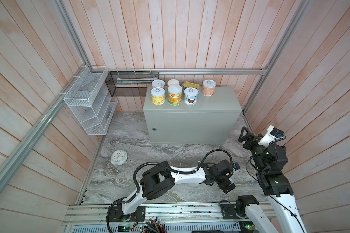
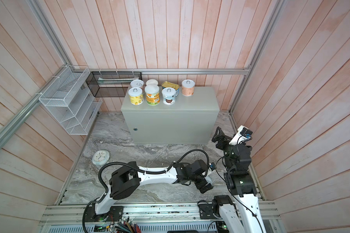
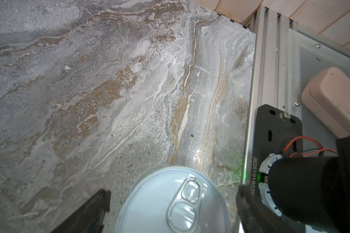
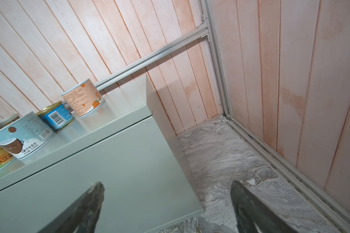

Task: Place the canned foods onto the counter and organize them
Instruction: 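Lower the left gripper onto the pale-blue floor can and close on it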

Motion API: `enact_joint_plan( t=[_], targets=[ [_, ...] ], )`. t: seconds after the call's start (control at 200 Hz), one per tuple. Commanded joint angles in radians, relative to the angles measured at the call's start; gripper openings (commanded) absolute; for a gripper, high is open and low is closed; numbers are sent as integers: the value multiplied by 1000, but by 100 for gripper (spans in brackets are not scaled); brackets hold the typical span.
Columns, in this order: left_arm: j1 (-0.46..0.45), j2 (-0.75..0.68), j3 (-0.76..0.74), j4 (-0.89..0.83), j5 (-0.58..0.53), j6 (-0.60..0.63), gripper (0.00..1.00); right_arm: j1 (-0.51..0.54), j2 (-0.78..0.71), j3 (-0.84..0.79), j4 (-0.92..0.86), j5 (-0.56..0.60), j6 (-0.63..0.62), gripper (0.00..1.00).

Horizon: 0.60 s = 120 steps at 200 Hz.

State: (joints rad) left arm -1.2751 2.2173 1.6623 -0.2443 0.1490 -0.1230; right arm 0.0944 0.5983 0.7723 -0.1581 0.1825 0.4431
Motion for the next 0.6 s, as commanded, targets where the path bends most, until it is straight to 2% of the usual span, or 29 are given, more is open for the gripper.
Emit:
enact_joint_plan(
  t=[0.0, 0.255, 0.345, 0.455, 0.595],
  targets=[
    [-4, 46, 50, -76, -36, 20, 100, -5, -3, 4, -7, 6, -18, 97],
    [-3, 83, 98, -131, -75, 3, 100, -5, -8, 2, -11, 16, -22, 98],
    [0, 72, 79, -114, -75, -1, 95, -7, -6, -2, -8, 16, -19, 98],
    [10, 59, 53, -90, -54, -11, 82, -5, -4, -7, -5, 11, -16, 98],
    [33, 39, 16, -59, -45, -43, 77, -7, -3, -14, 6, 2, -14, 97]
  ],
)
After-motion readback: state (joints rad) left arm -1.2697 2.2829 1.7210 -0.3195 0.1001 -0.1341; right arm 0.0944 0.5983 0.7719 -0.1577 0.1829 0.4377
